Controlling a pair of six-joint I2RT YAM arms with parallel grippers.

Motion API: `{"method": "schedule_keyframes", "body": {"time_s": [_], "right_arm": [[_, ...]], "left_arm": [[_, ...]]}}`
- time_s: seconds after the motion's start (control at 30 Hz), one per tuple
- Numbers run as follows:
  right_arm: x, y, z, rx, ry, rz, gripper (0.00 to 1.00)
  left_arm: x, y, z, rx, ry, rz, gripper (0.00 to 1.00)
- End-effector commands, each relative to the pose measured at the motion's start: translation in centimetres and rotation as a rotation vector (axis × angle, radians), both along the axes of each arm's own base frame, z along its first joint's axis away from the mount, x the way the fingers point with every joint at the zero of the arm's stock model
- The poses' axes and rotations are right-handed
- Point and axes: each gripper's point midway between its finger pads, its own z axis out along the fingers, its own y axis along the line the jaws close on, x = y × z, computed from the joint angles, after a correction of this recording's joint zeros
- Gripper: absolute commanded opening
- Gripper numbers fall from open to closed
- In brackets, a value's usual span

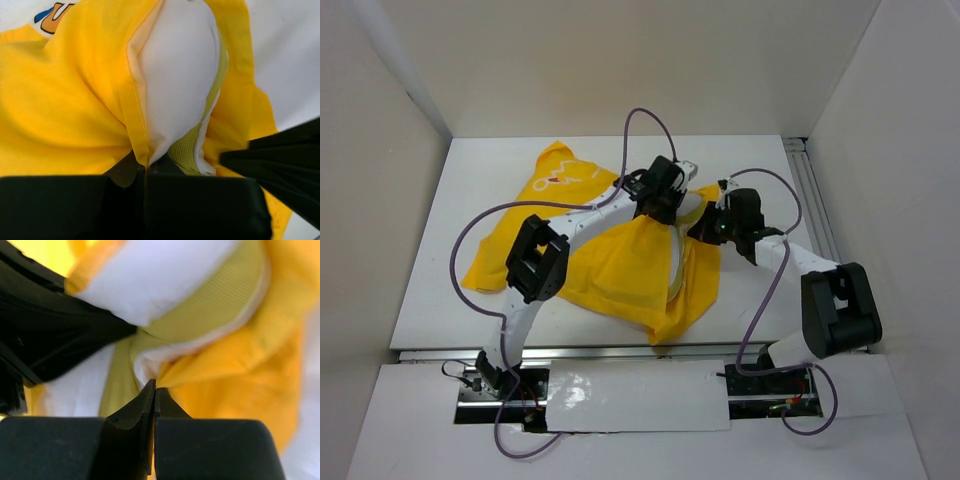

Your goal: Put the pillow into the pillowcase

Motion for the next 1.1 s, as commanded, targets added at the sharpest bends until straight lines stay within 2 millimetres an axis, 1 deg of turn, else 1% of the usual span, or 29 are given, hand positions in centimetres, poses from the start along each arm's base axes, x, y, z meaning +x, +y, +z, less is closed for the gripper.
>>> {"method": "schedule_keyframes", "body": {"time_s": [0.0, 0.07, 0.1, 0.13, 0.2, 0.23, 0.27, 0.3, 0.33, 0.37, 0.4, 0.43, 0.47, 0.5, 0.53, 0.6, 0.63, 0.67, 0.7, 0.73, 0.77, 0.8, 0.83, 0.87, 0.9, 0.97, 1.0, 1.03, 1.07], "right_arm": [[2.4, -2.5, 8.8, -0.018, -0.262, -0.146, 0.00], [2.5, -4.7, 9.4, -0.046, -0.278, -0.231, 0.00], [2.1, -5.2, 10.9, -0.039, -0.311, -0.260, 0.00], [2.1, -6.5, 11.1, -0.058, -0.318, -0.313, 0.00], [1.9, -7.8, 12.5, -0.065, -0.355, -0.364, 0.00], [1.5, -8.9, 14.1, -0.062, -0.392, -0.418, 0.00], [1.1, -9.3, 14.7, -0.057, -0.399, -0.441, 0.00], [1.1, -10.0, 16.0, -0.055, -0.432, -0.473, 0.00], [0.3, -10.7, 17.6, -0.052, -0.471, -0.507, 0.00], [0.0, -10.9, 18.7, -0.036, -0.501, -0.526, 0.00], [-0.5, -11.2, 19.6, -0.029, -0.526, -0.538, 0.00], [-1.2, -11.1, 21.4, 0.000, -0.587, -0.533, 0.00], [-1.5, -11.5, 22.4, -0.001, -0.615, -0.541, 0.00], [-1.6, -11.1, 22.9, 0.008, -0.624, -0.519, 0.00], [-1.7, -10.6, 23.5, 0.007, -0.641, -0.481, 0.00], [-1.7, -8.0, 23.9, 0.049, -0.645, -0.339, 0.00], [-0.9, -7.0, 22.6, 0.053, -0.601, -0.283, 0.00], [-1.0, -5.4, 22.4, 0.090, -0.599, -0.192, 0.00], [-0.8, -4.5, 21.9, 0.102, -0.586, -0.141, 0.00], [-0.5, -4.1, 21.2, 0.114, -0.561, -0.122, 0.00], [0.0, -3.1, 20.3, 0.138, -0.537, -0.072, 0.00], [0.2, -2.7, 19.5, 0.151, -0.517, -0.055, 0.00], [0.6, -2.6, 18.1, 0.155, -0.484, -0.059, 0.00], [0.7, -2.4, 17.7, 0.159, -0.481, -0.047, 0.00], [0.7, -2.0, 18.1, 0.171, -0.501, -0.018, 0.00], [0.7, -1.9, 16.9, 0.171, -0.482, -0.010, 0.00], [0.9, -1.8, 16.9, 0.167, -0.496, 0.002, 0.00], [0.9, -1.8, 16.6, 0.166, -0.494, 0.002, 0.00], [0.9, -1.9, 15.7, 0.167, -0.479, 0.006, 0.00]], "left_arm": [[0.9, 9.0, -7.2, 0.240, 0.118, 0.205, 0.00], [0.4, 11.7, -9.1, 0.222, 0.215, 0.272, 0.00], [1.3, 13.8, -8.5, 0.187, 0.223, 0.324, 0.00], [0.6, 15.2, -9.4, 0.187, 0.259, 0.349, 0.00], [1.0, 16.4, -9.4, 0.155, 0.261, 0.371, 0.00], [1.0, 16.9, -9.3, 0.154, 0.263, 0.380, 0.00], [1.5, 17.9, -9.3, 0.197, 0.231, 0.414, 0.00], [1.4, 18.7, -9.4, 0.235, 0.224, 0.435, 0.00], [1.8, 19.1, -9.4, 0.256, 0.213, 0.450, 0.00], [1.8, 19.7, -9.9, 0.289, 0.211, 0.466, 0.00], [2.0, 19.9, -9.6, 0.299, 0.202, 0.474, 0.00], [1.9, 20.1, -10.3, 0.316, 0.210, 0.477, 0.00], [2.0, 19.8, -10.6, 0.315, 0.227, 0.469, 0.00], [1.8, 19.5, -10.7, 0.303, 0.236, 0.461, 0.00], [1.6, 18.2, -10.4, 0.288, 0.232, 0.431, 0.00], [1.1, 16.0, -9.9, 0.266, 0.217, 0.368, 0.00], [0.0, 14.0, -9.9, 0.276, 0.207, 0.311, 0.00], [0.2, 12.6, -8.4, 0.258, 0.169, 0.278, 0.00], [-0.3, 11.0, -7.6, 0.229, 0.164, 0.244, 0.00], [-0.6, 9.5, -6.0, 0.190, 0.146, 0.211, 0.04], [-1.5, 7.9, -4.8, 0.168, 0.136, 0.159, 0.24], [-2.1, 6.9, -3.8, 0.131, 0.140, 0.137, 0.35], [-2.1, 6.6, -1.2, 0.088, 0.109, 0.128, 0.45], [-2.6, 6.0, 0.3, 0.061, 0.092, 0.109, 0.53], [-2.6, 5.9, 1.8, 0.034, 0.075, 0.120, 0.68], [-2.8, 6.4, 4.0, 0.007, 0.035, 0.138, 0.72], [-3.4, 7.1, 6.0, -0.014, 0.006, 0.154, 0.78], [-3.6, 7.8, 6.6, -0.013, -0.010, 0.176, 0.87], [-3.6, 8.7, 7.3, -0.016, -0.023, 0.208, 0.87]]}}
